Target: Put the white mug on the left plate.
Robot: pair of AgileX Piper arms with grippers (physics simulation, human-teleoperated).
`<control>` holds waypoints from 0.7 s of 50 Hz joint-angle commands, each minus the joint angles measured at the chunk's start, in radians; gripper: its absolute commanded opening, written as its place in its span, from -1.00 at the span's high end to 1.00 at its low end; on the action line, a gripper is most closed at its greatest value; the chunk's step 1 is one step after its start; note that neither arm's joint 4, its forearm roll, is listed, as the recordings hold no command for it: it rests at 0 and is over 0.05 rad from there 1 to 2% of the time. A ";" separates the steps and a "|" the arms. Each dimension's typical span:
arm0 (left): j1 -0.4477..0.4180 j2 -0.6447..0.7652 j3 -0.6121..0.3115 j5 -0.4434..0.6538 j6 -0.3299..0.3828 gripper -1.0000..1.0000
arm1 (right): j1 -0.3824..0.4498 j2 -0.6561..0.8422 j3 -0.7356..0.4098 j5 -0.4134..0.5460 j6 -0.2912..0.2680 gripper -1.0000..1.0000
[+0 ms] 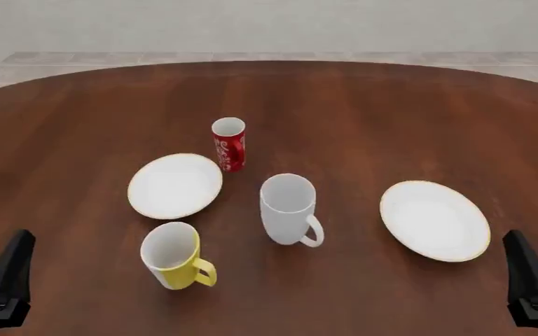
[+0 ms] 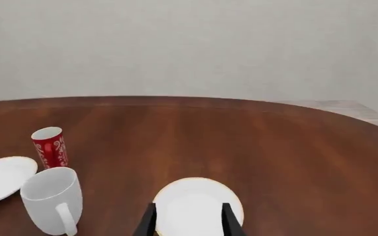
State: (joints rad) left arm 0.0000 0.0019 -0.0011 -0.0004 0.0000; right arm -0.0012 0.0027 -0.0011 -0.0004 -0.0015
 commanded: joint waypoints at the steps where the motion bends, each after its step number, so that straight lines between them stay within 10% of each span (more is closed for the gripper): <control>1: 0.000 0.006 -0.003 -0.001 0.000 -1.00 | -0.008 0.006 -0.002 0.001 -0.008 -1.00; 35: 0.000 0.006 -0.003 -0.001 0.000 -1.00 | -0.005 0.014 -0.066 0.050 0.000 -1.00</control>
State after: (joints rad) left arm 0.0000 0.0075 -0.0042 -0.0018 0.0000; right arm -0.0061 0.0058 -0.0232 0.0220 -0.0152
